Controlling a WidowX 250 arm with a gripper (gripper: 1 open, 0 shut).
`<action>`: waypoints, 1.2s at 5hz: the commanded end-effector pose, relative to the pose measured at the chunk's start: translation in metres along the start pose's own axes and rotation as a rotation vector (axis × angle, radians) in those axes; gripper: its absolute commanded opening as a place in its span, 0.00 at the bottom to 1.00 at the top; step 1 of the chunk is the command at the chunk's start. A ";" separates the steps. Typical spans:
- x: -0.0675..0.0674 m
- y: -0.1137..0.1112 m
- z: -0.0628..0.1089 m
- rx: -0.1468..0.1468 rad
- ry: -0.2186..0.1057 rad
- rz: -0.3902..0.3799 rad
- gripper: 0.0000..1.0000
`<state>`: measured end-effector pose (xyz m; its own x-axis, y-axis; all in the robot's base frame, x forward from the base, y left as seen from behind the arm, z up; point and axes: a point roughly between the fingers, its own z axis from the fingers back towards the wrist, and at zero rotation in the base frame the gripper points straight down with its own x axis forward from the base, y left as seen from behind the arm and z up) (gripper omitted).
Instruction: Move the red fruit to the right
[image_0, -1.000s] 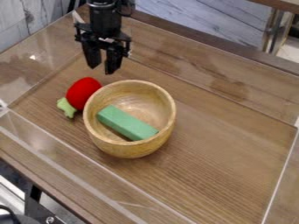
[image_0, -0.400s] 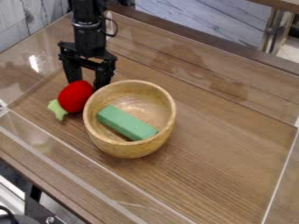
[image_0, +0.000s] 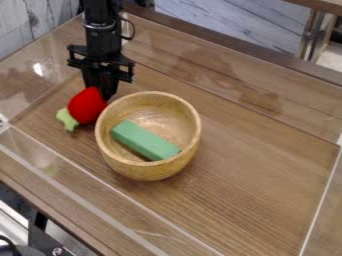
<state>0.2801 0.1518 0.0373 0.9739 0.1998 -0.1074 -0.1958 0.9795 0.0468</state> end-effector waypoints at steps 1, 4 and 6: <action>0.012 0.002 0.031 0.010 -0.066 0.025 0.00; 0.025 -0.058 0.107 -0.069 -0.123 -0.084 0.00; 0.022 -0.117 0.096 -0.094 -0.128 -0.224 0.00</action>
<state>0.3312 0.0391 0.0983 0.9978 -0.0203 -0.0623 0.0159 0.9974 -0.0702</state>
